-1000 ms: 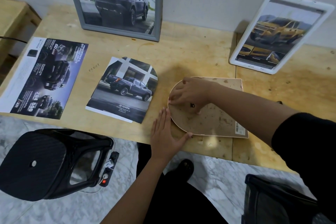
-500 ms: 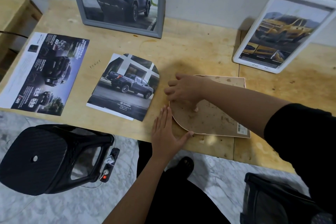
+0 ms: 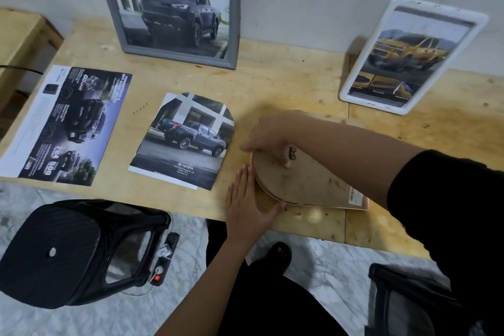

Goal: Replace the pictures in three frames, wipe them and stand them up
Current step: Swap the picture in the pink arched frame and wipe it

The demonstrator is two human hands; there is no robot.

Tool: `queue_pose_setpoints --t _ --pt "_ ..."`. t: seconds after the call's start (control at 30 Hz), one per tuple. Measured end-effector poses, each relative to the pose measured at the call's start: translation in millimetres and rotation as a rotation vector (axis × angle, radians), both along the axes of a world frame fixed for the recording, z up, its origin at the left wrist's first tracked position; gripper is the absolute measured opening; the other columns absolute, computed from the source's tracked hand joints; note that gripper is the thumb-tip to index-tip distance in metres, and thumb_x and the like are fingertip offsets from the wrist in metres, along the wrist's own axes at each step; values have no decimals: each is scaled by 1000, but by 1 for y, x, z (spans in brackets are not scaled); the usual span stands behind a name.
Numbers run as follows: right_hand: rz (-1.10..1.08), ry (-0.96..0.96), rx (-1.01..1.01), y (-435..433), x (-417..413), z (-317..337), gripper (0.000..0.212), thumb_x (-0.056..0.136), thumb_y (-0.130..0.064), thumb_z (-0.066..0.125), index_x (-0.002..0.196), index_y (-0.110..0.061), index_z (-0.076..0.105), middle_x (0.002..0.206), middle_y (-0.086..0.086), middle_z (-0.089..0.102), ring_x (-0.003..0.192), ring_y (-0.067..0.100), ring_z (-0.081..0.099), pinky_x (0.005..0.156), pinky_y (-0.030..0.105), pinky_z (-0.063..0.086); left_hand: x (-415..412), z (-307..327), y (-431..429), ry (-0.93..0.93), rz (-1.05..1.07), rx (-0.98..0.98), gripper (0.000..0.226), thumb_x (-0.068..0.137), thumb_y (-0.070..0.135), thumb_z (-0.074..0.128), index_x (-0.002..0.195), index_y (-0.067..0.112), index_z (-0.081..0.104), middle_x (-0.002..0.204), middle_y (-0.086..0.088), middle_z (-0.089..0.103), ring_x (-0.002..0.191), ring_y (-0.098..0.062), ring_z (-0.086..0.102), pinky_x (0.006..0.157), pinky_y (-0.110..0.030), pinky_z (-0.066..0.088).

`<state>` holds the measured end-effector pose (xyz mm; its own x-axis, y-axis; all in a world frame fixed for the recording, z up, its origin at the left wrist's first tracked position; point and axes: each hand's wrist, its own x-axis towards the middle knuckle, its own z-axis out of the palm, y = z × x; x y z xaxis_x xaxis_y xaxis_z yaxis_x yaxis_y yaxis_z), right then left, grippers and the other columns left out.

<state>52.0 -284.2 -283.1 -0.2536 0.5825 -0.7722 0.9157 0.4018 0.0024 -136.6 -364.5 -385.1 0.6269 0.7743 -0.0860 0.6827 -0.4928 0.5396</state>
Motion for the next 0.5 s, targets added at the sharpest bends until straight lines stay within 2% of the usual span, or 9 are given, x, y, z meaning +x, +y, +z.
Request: queue_pose_setpoints --t 0.13,0.23,0.27,0.33,0.4,0.47,0.5 --pt "-8 -42 144 -2 5 29 57 65 -38 77 113 -28 48 112 1 53 104 27 46 96 46 40 0 6 0 15 -7 -48 114 62 87 35 150 18 12 158 3 10 143 -1 0 114 -19 -9" --pt "-164 51 354 -22 22 79 32 69 -35 68 94 -26 51 91 -6 53 89 20 47 90 38 39 6 14 -1 52 0 -104 116 57 82 36 150 19 8 158 2 6 145 -8 2 117 -27 -3" --pt "-257 85 445 -36 31 99 29 68 -35 67 89 -25 49 87 -7 53 85 19 48 85 35 36 9 17 -1 70 4 -128 117 55 80 36 150 18 6 158 1 6 146 -11 2 117 -30 -1" --pt "-502 154 638 -71 55 132 32 67 -36 68 89 -21 50 86 -4 54 82 18 49 76 33 31 13 20 -2 105 12 -163 121 50 79 32 149 16 3 159 -1 3 146 -15 0 118 -35 -1" --pt "-844 275 817 -120 82 146 37 74 -41 69 95 -17 51 92 -2 55 88 21 52 73 34 35 15 20 -2 124 11 -180 125 45 78 27 149 14 2 159 -3 0 146 -18 -3 117 -38 -2" --pt "-1227 463 1010 -179 105 131 35 85 -43 61 107 -17 54 101 -5 53 97 17 50 76 34 38 15 17 -2 112 10 -178 125 46 78 27 149 13 2 159 -5 0 146 -20 -3 117 -40 -1" --pt "-1427 532 1097 -211 111 111 30 90 -42 55 105 -16 56 102 -5 54 98 17 49 76 33 38 15 16 -2 106 10 -173 125 46 78 27 149 13 1 159 -5 0 146 -21 -3 117 -41 -1"
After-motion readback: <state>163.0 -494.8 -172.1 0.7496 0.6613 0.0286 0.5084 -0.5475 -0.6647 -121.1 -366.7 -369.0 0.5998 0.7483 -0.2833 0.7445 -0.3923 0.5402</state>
